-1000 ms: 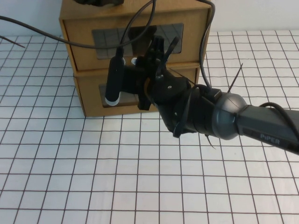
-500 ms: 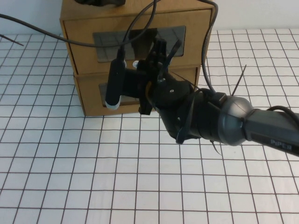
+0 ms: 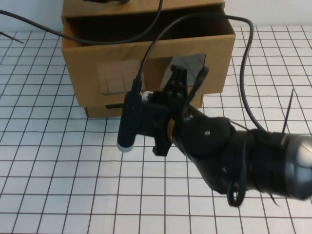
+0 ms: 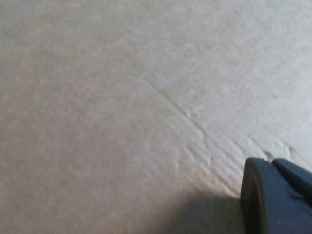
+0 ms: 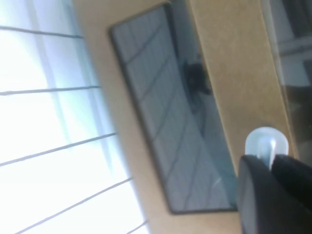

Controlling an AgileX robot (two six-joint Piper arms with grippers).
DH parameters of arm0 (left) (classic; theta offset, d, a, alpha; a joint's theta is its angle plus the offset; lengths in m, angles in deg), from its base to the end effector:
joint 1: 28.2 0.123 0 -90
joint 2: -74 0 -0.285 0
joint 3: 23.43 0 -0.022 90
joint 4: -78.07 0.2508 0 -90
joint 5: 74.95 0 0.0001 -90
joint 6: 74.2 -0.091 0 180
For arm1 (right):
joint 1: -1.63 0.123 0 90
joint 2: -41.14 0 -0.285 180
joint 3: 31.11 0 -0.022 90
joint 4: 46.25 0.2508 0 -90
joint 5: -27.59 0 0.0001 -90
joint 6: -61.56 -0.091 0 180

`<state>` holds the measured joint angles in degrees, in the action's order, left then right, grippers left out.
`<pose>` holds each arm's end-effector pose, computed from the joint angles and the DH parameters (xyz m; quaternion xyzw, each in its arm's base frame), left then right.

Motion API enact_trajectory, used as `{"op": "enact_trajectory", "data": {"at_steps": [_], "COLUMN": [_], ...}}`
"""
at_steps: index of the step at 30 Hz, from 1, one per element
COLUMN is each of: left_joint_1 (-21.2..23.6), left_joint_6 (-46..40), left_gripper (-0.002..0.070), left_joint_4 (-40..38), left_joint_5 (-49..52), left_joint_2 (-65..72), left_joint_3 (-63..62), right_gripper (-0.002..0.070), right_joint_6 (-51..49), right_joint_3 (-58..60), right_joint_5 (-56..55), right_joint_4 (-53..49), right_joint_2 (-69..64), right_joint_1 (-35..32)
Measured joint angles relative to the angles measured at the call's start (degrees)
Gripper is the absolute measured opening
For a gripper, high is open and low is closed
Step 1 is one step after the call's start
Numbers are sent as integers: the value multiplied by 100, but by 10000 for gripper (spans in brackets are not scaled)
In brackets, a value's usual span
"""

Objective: Open the shoe box
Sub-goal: 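Pull the top drawer of the cardboard box fully open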

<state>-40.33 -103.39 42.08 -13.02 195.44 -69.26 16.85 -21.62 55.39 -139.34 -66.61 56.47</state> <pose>0.4238 -0.1394 0.3974 0.2784 0.8425 -0.2523 0.3861 0.2608 0.2964 0.2644 -0.5667 0.6084 -0.1754 0.5272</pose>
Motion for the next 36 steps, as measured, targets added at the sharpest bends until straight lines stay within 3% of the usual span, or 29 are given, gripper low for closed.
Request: {"op": "enact_trajectory", "data": {"at_steps": [10,17,21,25,28,32,36], "left_joint_1": [0,0,0,0,0,0,0], "left_joint_6": [32,32,32,53,76,121,147], "left_gripper": [-2,-2,-2,-2,-2,-2,-2], "left_joint_4": [21,42,17,45,45,34,-1], "left_joint_5": [-12,-12,-12,180,489,661,859], "left_joint_2": [0,0,-4,-13,-13,-45,-219], "left_joint_3": [0,0,0,-184,-428,-786,-921], "right_gripper": [13,19,75,183,215,181,78], "right_joint_6": [-839,-1329,-1564,-1613,-1625,-1636,-1646], "right_joint_3": [1266,1515,1521,1521,1521,1528,1481], "right_joint_5": [800,915,918,918,942,1201,1770], "right_joint_4": [138,280,518,929,1307,1788,2130], "right_joint_2": [725,842,989,1278,1556,1991,2558], "right_joint_1": [1109,1532,1658,1770,1784,1784,1787]}}
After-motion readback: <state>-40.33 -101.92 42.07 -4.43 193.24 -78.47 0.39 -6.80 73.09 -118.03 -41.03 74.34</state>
